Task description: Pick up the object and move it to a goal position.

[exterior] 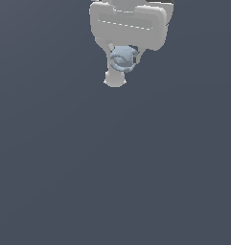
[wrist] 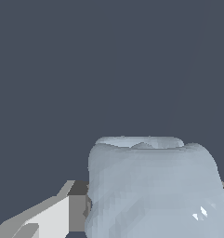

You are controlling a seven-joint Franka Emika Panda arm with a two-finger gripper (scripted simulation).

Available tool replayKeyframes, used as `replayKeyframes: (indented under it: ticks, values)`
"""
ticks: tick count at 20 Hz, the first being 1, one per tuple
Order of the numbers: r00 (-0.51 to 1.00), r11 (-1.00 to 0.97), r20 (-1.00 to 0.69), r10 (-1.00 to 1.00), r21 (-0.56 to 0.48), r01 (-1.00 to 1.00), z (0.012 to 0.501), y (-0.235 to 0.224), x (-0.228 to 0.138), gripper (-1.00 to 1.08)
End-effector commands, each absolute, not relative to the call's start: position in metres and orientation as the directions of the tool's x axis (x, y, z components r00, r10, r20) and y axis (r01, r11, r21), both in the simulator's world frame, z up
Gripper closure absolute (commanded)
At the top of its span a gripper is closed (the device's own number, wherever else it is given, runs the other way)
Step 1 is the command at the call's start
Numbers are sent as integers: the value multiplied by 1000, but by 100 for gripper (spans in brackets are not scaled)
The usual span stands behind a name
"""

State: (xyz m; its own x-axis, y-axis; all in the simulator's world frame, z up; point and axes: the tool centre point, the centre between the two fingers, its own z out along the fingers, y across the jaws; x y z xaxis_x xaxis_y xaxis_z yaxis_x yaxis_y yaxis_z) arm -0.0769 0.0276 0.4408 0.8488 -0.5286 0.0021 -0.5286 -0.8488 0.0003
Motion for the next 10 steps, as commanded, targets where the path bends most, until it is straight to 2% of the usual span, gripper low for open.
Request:
replayKeyframes:
  ticks: [1, 10]
  values:
    - [849, -849, 1, -529, 1, -529, 460, 33, -80, 108]
    - [849, -849, 0, -529, 0, -529, 498, 44, -83, 108]
